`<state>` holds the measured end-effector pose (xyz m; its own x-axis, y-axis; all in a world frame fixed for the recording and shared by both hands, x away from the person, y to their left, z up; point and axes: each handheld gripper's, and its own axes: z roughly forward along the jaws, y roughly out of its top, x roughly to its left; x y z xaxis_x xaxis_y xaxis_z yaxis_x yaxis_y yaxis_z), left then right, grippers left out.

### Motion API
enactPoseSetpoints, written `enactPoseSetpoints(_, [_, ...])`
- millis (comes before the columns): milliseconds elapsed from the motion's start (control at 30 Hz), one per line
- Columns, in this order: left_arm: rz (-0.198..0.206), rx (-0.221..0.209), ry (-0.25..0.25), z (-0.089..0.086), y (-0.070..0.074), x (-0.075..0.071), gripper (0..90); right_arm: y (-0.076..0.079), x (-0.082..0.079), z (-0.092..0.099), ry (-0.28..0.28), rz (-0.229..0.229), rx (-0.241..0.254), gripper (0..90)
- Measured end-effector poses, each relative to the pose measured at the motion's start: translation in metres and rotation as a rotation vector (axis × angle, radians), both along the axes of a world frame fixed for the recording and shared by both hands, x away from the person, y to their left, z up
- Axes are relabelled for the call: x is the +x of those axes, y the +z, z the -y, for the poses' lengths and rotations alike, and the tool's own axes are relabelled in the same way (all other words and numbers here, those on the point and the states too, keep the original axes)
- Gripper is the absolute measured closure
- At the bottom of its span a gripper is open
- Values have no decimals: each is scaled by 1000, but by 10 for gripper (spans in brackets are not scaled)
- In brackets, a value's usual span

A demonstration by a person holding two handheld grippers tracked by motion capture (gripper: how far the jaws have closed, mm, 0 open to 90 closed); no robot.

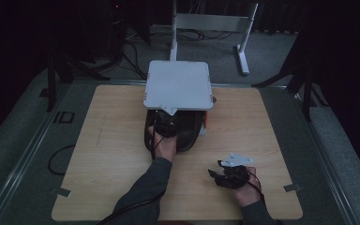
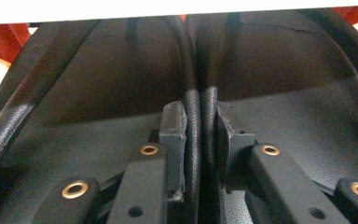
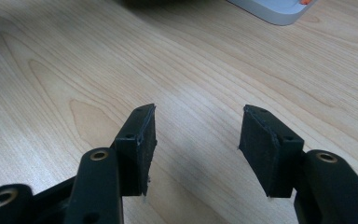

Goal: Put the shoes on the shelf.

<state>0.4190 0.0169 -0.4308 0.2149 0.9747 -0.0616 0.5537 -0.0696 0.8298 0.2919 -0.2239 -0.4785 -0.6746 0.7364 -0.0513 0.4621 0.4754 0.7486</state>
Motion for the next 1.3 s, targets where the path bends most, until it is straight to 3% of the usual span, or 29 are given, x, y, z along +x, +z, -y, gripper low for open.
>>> enactPoseSetpoints(700, [13,13,71,13,-1,11,746,-1,-1,1,1,-2,-1,452])
enactPoseSetpoints(1300, [25,29,101,18,-1,24,743,0,-1,3,-2,-3,4,452])
